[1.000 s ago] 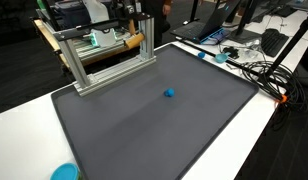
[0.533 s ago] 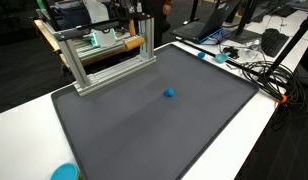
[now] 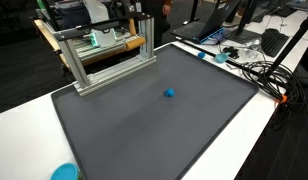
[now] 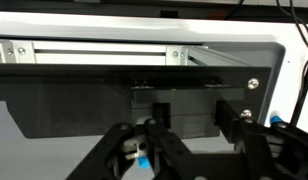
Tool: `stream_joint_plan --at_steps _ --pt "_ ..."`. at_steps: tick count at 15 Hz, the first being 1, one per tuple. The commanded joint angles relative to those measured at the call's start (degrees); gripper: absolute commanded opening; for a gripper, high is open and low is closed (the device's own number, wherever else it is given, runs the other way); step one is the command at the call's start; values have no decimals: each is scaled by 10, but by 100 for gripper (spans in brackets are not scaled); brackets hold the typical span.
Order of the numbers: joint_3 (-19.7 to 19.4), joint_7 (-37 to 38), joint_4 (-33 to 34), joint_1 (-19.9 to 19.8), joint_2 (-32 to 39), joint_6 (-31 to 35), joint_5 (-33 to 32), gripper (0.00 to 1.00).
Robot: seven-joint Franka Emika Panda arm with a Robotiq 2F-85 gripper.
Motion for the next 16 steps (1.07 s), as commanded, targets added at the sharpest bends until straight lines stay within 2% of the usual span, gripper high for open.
stream_joint_plan --at_steps 1,2,6,7,8,9,10,11,12,16 --pt "7 18 -23 6 -38 16 19 29" --pt "13 19 -25 6 -42 21 9 26" --pt "32 28 -33 8 -49 36 -7 26" --pt "41 39 -39 7 -51 48 -13 47" --pt "49 48 -45 6 -53 58 -18 76" --pt "54 56 -48 7 -54 64 -20 76" --pt "60 64 -51 8 -54 69 -21 76" --pt "66 73 -54 9 -54 73 -20 67" --pt "72 82 -56 9 -52 77 -23 51" --pt "84 114 -60 0 -54 86 -53 29"
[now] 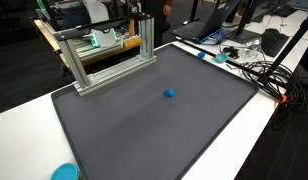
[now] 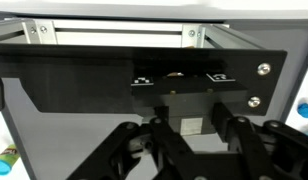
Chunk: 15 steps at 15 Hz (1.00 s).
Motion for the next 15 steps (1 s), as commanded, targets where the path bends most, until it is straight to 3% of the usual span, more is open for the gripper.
stream_joint_plan --at_steps 1,2,6,7,8,10,13,15 --pt "20 43 -24 4 -14 12 -9 34" --pt "25 51 -24 3 -13 14 -15 40" --pt "47 87 -33 3 -8 15 -30 82" --pt "52 95 -35 3 -4 13 -33 72" --pt "55 102 -36 3 -1 13 -35 47" --pt "59 110 -34 4 1 13 -43 46" --pt "54 107 -32 5 4 7 -52 27" --pt "44 85 -28 15 4 -1 -45 23"
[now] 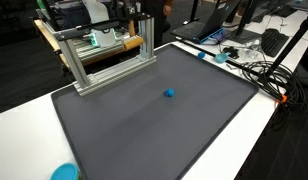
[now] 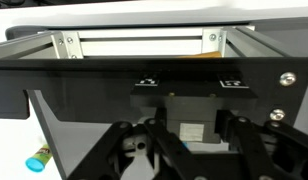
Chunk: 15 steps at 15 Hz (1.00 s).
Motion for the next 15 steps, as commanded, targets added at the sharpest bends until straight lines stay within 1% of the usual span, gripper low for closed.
stream_joint_plan --at_steps 1,4,5,6,7,8,9,10,11,15 --pt "-10 -21 -10 27 3 -11 16 23" --pt "-21 -52 0 31 8 -31 15 23" --pt "-20 -55 0 30 10 -33 9 73" --pt "-21 -61 1 32 12 -38 10 74" --pt "-22 -67 1 35 13 -40 11 79" --pt "-20 -67 0 36 13 -40 10 73" --pt "-20 -68 -1 40 15 -41 13 42" --pt "-20 -67 -3 43 15 -38 14 46" --pt "-21 -67 -3 45 15 -38 16 45" --pt "-38 -86 5 43 16 -40 20 23"
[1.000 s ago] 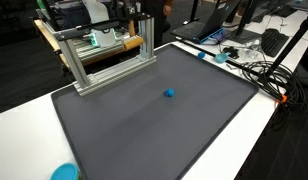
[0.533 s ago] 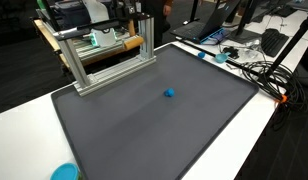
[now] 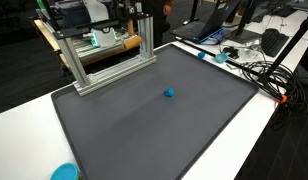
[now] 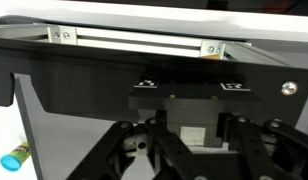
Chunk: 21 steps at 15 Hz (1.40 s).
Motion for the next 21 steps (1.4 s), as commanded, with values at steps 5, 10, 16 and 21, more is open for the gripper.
stream_joint_plan --at_steps 5,10,16,21 --pt "-36 -36 15 26 9 -17 42 23" --pt "-54 -27 32 8 4 0 56 23" --pt "-49 -57 20 14 0 -10 44 23" --pt "-40 -76 8 17 -5 -26 27 24"
